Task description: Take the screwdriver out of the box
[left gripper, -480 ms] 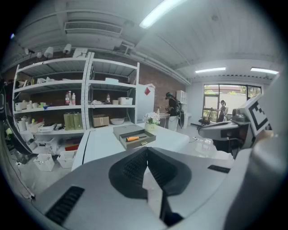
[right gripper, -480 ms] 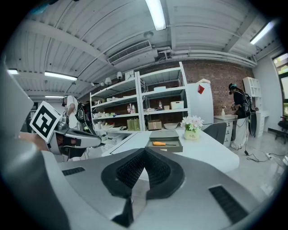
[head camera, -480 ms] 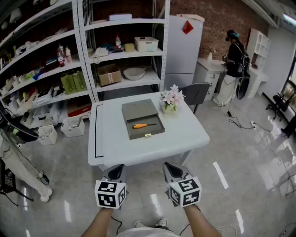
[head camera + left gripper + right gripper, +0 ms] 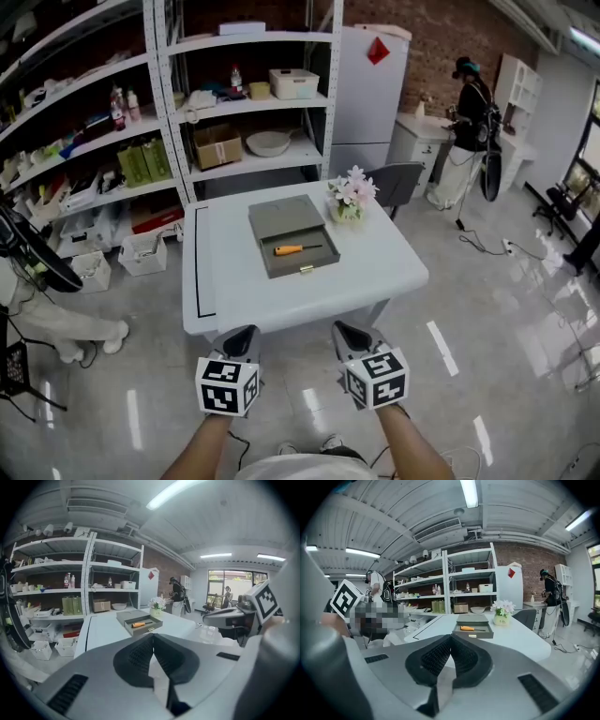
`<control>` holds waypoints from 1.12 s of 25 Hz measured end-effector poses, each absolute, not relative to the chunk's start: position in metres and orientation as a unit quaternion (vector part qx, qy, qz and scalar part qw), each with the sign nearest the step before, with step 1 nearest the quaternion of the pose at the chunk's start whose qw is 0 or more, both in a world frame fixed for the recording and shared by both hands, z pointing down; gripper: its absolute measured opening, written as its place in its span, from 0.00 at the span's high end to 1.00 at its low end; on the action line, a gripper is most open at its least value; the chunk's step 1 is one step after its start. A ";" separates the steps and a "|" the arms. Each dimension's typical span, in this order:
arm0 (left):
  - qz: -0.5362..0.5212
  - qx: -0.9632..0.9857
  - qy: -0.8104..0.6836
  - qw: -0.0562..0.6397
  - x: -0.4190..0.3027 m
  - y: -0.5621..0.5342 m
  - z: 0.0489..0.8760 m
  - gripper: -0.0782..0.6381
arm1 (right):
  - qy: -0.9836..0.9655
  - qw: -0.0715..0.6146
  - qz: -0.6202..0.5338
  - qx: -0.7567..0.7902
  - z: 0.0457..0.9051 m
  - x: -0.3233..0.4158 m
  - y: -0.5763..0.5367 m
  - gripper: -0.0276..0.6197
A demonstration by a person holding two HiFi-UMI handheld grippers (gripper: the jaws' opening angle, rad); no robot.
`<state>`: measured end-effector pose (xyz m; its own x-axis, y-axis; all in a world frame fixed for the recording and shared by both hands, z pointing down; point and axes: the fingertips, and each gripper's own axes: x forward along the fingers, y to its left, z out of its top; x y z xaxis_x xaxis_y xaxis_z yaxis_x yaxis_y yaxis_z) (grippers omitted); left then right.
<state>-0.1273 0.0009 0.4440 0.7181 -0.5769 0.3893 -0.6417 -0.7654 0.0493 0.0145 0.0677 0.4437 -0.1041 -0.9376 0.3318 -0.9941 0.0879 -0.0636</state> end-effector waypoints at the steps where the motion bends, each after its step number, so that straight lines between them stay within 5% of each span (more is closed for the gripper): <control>1: 0.179 0.923 -0.329 0.093 -0.128 -0.001 0.446 0.89 | -0.731 0.104 0.138 0.660 0.445 0.014 0.065 0.95; 28: 0.200 0.899 -0.374 0.112 -0.039 -0.113 0.468 0.89 | -0.781 0.085 0.152 0.599 0.457 0.098 -0.067 0.82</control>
